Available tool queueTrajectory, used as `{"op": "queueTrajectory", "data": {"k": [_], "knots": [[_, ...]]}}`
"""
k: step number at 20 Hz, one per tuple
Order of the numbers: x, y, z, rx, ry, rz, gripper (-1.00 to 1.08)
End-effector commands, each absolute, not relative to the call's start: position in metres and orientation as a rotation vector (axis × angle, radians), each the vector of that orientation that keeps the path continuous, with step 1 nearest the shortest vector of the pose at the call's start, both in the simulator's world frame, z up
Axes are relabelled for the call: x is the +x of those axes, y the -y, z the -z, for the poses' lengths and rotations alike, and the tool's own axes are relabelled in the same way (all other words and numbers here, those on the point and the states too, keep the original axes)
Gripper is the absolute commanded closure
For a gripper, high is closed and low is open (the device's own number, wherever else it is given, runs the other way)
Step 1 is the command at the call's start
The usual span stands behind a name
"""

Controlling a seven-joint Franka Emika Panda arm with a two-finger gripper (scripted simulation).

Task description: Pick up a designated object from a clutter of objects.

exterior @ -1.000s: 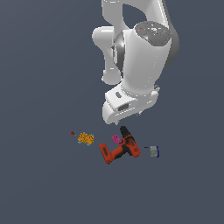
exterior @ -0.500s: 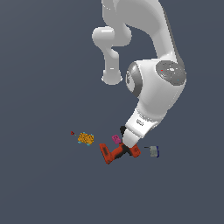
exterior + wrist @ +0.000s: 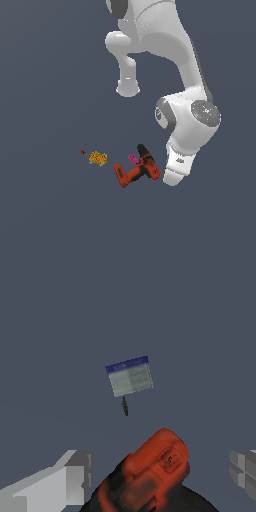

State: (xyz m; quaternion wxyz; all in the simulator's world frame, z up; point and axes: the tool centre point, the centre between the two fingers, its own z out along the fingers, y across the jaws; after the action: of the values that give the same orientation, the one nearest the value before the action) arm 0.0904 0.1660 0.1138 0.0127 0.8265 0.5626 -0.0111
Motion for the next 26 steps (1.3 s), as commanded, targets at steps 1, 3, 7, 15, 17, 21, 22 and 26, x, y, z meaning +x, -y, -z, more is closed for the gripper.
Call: {"op": "queueTrajectory", "data": {"k": [1, 3, 7, 15, 17, 21, 22, 26], "knots": [[0.092, -0.178, -0.099, 2.515, -1.851, 0.025, -0.92], [0.093, -0.185, -0.090, 2.474, -1.913, 0.019, -0.92], [0.093, -0.197, -0.075, 2.410, -2.006, 0.009, -0.92], [0.093, -0.207, -0.063, 2.356, -2.078, 0.000, -0.92], [0.093, -0.206, -0.063, 2.362, -2.072, 0.002, -0.92], [0.092, -0.206, -0.053, 2.360, -2.073, 0.002, -0.92], [0.092, -0.206, -0.049, 2.360, -2.074, 0.002, -0.92], [0.092, -0.206, -0.027, 2.357, -2.077, 0.001, -0.92]]}}
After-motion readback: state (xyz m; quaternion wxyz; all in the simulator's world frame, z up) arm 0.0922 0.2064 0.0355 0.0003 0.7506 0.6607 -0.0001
